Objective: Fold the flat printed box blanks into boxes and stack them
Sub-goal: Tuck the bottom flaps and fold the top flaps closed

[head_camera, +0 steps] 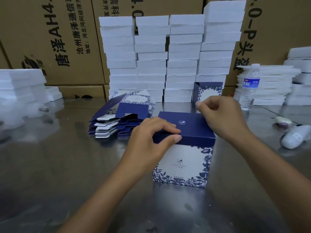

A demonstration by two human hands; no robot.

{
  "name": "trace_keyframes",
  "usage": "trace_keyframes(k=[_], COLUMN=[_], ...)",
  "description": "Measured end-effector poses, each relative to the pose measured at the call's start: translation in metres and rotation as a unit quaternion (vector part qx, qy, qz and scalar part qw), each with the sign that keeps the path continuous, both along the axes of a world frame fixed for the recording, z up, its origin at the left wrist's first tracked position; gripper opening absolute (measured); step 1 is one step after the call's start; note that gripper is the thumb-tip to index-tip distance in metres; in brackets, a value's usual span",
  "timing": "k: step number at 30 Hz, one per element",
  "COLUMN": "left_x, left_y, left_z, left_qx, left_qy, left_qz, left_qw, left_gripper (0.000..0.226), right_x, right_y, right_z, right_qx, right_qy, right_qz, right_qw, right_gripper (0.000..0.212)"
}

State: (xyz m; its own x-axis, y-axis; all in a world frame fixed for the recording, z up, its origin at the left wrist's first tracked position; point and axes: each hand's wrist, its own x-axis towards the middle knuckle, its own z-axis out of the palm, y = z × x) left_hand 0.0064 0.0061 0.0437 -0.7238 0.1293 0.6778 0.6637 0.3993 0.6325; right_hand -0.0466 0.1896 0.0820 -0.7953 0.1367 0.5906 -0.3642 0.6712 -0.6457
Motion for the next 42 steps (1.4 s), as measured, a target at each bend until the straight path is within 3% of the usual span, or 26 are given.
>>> trace_keyframes(k=[5,9,13,22,32,42], left_x=[-0.025,-0.043,-0.057,-0.072,-0.073,-0.072], left_y=[0.010,0.013,0.016,0.024,0.010,0.003], left_z=[-0.006,-0.013,-0.019,-0.032,-0.030,-0.027], left_qx=[0.040,0.038,0.033,0.065,0.048,0.081], left_qy=[0.024,0.046,0.089,0.164,0.133,0.092], left_qz=[0.053,0.059,0.064,0.100,0.063,0.025], left_qw=[0.998,0.996,0.993,0.979,0.988,0.992], left_gripper=[0.017,0.010,0.011,0.008,0.019,0.015], right_x=[0.016,0.005,-0.009,-0.015,-0.014,-0.013], right_y=[-0.018,-0.018,-0.020,-0.021,-0.010,-0.008], right_z=[-0.018,-0.050,-0.067,-0.061,-0.063,-0.065], right_qx=[-0.002,0.076,0.064,0.000,-0.017,-0.050], right_qy=[0.107,0.218,0.292,0.255,0.265,0.259], right_qz=[0.135,0.111,0.086,0.115,0.092,0.103], right_qw=[0.985,0.967,0.950,0.960,0.960,0.959], right_gripper=[0.022,0.012,0.016,0.009,0.005,0.011])
